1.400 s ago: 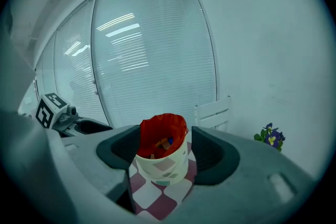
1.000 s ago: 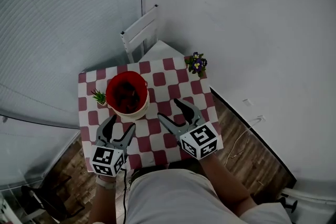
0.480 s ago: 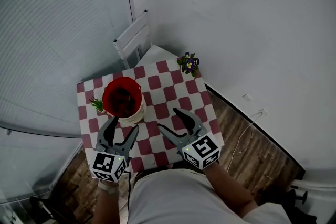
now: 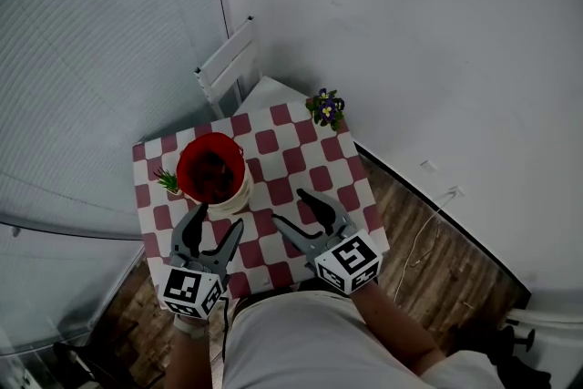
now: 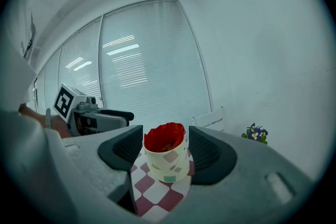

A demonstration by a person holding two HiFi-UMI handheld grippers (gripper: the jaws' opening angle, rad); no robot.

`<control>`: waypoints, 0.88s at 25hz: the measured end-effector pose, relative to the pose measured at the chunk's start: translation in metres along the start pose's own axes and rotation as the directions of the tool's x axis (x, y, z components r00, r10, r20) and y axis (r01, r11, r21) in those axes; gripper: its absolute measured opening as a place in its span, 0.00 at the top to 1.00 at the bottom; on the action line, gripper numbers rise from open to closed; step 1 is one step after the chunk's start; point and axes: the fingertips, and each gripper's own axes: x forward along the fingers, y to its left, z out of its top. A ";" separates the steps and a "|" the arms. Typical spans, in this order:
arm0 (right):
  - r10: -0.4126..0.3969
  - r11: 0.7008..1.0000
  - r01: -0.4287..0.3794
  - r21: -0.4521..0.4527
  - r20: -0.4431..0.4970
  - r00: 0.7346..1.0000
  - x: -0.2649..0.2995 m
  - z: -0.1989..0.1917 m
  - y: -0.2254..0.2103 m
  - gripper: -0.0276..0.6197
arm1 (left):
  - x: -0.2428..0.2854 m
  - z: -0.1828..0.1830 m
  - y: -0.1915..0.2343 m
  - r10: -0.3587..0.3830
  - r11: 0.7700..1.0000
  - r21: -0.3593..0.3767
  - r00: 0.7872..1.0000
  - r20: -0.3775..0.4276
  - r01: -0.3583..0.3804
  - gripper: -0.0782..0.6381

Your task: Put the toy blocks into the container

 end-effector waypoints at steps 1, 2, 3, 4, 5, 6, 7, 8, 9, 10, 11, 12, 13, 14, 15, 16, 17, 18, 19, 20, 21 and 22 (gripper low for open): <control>0.003 1.000 -0.003 0.001 0.002 1.000 0.001 0.001 0.000 0.53 | 0.000 -0.001 0.000 0.000 1.000 -0.003 1.000 -0.001 0.000 0.48; 0.006 1.000 -0.006 -0.001 0.004 1.000 0.002 0.002 0.001 0.53 | 0.000 -0.002 -0.001 0.000 1.000 -0.005 1.000 -0.003 0.000 0.48; 0.008 1.000 -0.008 -0.002 0.005 1.000 0.002 0.003 0.002 0.53 | 0.000 -0.003 -0.001 0.000 1.000 -0.006 1.000 -0.006 0.000 0.48; 0.011 1.000 -0.011 -0.004 0.005 1.000 0.003 0.003 0.002 0.53 | 0.000 -0.004 -0.001 0.001 1.000 -0.007 1.000 -0.008 -0.001 0.48; 0.012 1.000 -0.012 -0.005 0.005 1.000 0.004 0.004 0.003 0.53 | -0.001 -0.005 -0.001 0.002 1.000 -0.007 1.000 -0.009 -0.002 0.48; 0.014 1.000 -0.014 -0.006 0.005 1.000 0.004 0.004 0.003 0.53 | -0.001 -0.005 -0.001 0.003 1.000 -0.009 1.000 -0.010 -0.003 0.48; 0.016 1.000 -0.016 -0.007 0.004 1.000 0.005 0.005 0.003 0.53 | -0.001 -0.005 -0.001 0.004 1.000 -0.010 1.000 -0.010 -0.004 0.48; 0.017 1.000 -0.017 -0.007 0.003 1.000 0.005 0.005 0.003 0.53 | -0.001 -0.005 0.000 0.005 1.000 -0.010 1.000 -0.010 -0.006 0.48; 0.019 1.000 -0.019 -0.007 0.001 1.000 0.006 0.004 0.003 0.53 | -0.001 -0.005 0.000 0.007 1.000 -0.011 1.000 -0.010 -0.007 0.48; 0.021 1.000 -0.021 -0.007 0.000 1.000 0.006 0.004 0.003 0.53 | -0.001 -0.005 0.001 0.009 1.000 -0.011 1.000 -0.010 -0.009 0.48; 0.023 1.000 -0.023 -0.007 -0.002 1.000 0.006 0.004 0.004 0.53 | -0.001 -0.006 0.001 0.009 1.000 -0.011 1.000 -0.011 -0.010 0.48; 0.025 1.000 -0.025 -0.007 -0.004 1.000 0.007 0.003 0.004 0.53 | -0.001 -0.006 0.002 0.010 1.000 -0.010 1.000 -0.013 -0.010 0.48; 0.027 1.000 -0.027 -0.007 -0.005 1.000 0.007 0.003 0.005 0.53 | 0.000 -0.007 0.002 0.010 1.000 -0.009 1.000 -0.016 -0.011 0.48; 0.029 1.000 -0.029 -0.008 -0.006 1.000 0.008 0.003 0.005 0.53 | 0.000 -0.008 0.003 0.011 1.000 -0.007 1.000 -0.019 -0.011 0.48; 0.030 1.000 -0.030 -0.009 -0.006 1.000 0.008 0.003 0.006 0.53 | -0.001 -0.009 0.003 0.012 1.000 -0.006 1.000 -0.022 -0.012 0.48; 0.032 0.999 -0.032 -0.009 -0.007 0.999 0.009 0.004 0.007 0.53 | -0.001 -0.010 0.003 0.012 1.000 -0.007 1.000 -0.025 -0.012 0.48; 0.033 0.999 -0.033 -0.007 -0.007 0.999 0.009 0.004 0.007 0.53 | -0.001 -0.010 0.003 0.012 1.000 -0.008 1.000 -0.026 -0.012 0.48; 0.034 0.999 -0.034 -0.006 -0.008 0.999 0.010 0.004 0.008 0.53 | -0.002 -0.011 0.003 0.011 1.000 -0.010 1.000 -0.027 -0.011 0.48; 0.035 0.999 -0.035 -0.005 -0.009 0.999 0.010 0.004 0.008 0.53 | -0.002 -0.011 0.003 0.009 1.000 -0.012 1.000 -0.028 -0.010 0.48; 0.036 0.999 -0.036 -0.004 -0.011 0.999 0.011 0.003 0.008 0.53 | -0.002 -0.012 0.003 0.008 1.000 -0.012 1.000 -0.029 -0.009 0.48; 0.036 0.999 -0.036 -0.003 -0.012 0.999 0.011 0.003 0.008 0.53 | -0.002 -0.013 0.003 0.007 1.000 -0.012 0.999 -0.031 -0.008 0.48; 0.037 0.999 -0.037 -0.002 -0.013 0.999 0.012 0.003 0.008 0.53 | -0.001 -0.013 0.003 0.006 1.000 -0.012 0.999 -0.033 -0.007 0.48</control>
